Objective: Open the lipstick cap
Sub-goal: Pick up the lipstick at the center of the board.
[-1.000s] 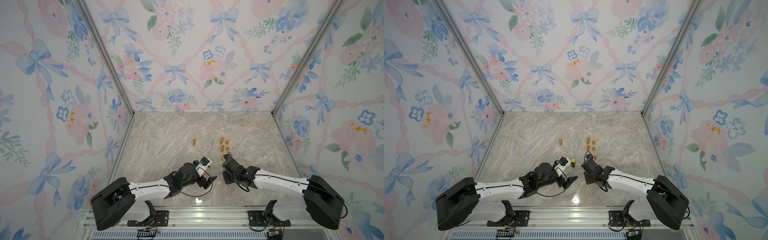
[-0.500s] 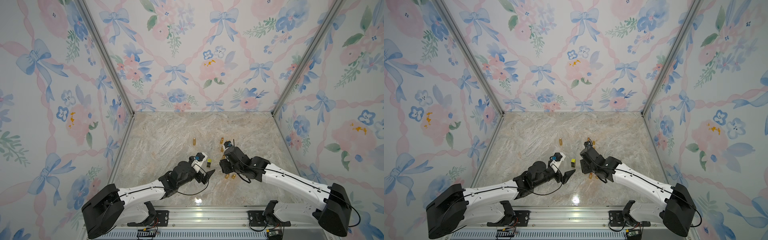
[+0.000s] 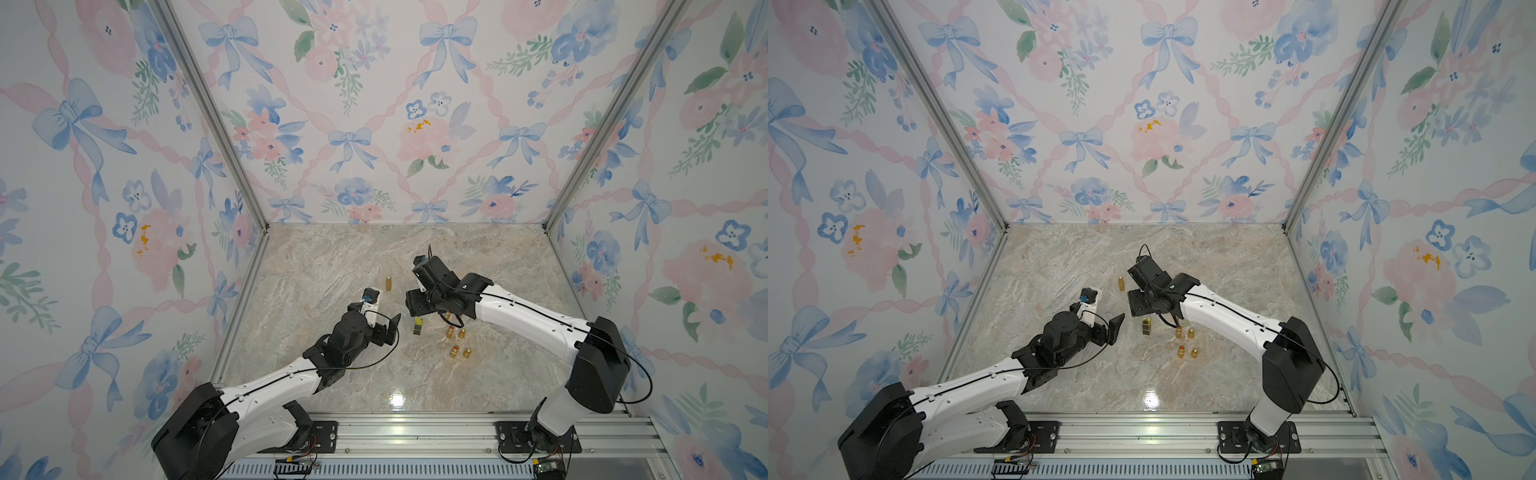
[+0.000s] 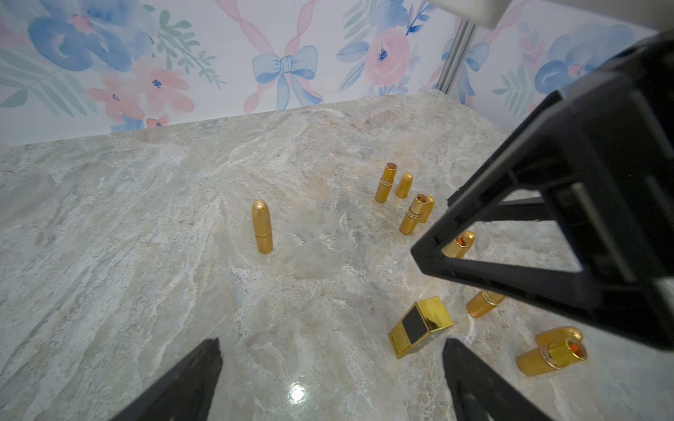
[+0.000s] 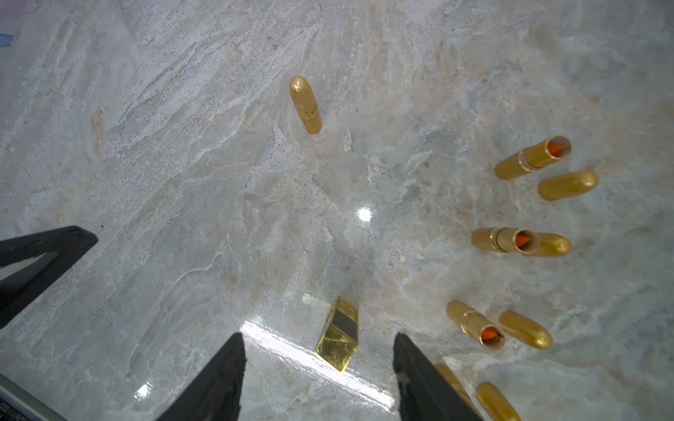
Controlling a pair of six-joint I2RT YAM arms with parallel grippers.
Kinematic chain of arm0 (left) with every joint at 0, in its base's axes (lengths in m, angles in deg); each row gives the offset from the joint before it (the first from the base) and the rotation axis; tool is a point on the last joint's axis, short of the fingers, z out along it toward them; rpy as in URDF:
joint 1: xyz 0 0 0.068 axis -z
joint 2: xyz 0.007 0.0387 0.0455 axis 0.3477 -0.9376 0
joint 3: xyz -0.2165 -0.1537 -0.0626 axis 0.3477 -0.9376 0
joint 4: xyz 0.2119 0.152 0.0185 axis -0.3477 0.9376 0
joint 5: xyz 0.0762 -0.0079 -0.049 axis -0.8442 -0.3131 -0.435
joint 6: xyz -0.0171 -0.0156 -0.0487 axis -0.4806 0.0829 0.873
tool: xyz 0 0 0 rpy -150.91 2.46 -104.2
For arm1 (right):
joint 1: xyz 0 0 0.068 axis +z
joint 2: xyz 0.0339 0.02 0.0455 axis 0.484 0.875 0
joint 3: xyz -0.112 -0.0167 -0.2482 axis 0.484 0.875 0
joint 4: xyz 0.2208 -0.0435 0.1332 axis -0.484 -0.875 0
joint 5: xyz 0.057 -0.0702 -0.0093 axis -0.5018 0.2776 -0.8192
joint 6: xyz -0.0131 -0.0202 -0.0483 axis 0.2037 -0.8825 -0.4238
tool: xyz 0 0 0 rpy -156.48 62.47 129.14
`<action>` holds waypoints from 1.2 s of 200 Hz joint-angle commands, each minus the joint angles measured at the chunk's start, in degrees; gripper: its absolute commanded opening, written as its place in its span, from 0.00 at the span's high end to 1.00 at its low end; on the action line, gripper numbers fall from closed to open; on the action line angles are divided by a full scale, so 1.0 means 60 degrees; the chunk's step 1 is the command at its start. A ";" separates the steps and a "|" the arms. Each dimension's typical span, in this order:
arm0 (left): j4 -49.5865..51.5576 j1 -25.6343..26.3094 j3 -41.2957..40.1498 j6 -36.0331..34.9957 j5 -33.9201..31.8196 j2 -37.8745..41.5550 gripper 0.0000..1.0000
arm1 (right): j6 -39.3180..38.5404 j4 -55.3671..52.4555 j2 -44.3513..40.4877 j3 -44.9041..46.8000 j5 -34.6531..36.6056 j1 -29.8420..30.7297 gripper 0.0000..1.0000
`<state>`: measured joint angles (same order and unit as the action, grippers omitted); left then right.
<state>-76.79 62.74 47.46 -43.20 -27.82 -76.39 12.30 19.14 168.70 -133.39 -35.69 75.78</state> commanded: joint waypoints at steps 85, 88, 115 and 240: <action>0.0290 -0.1279 0.0564 0.0803 -0.1371 -0.0750 0.02 | -0.1184 0.1479 0.4024 -0.3151 0.0374 -0.0239 0.45; 0.0290 -0.1277 0.0596 0.0791 -0.1385 -0.0788 0.02 | -0.1250 0.1564 0.4091 -0.3191 0.0363 -0.0245 0.46; 0.0232 -0.1290 0.0759 0.0744 -0.1448 -0.0978 0.02 | -0.1406 0.1498 0.4685 -0.3761 0.0685 -0.0271 0.48; -0.0237 -0.1312 0.0550 0.0832 -0.1616 -0.0951 0.02 | -0.1614 0.1308 0.5977 -0.5029 0.1106 -0.0488 0.59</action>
<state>-76.70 55.39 50.56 -39.33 -36.48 -81.99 3.36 27.76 202.51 -161.13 -29.86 73.33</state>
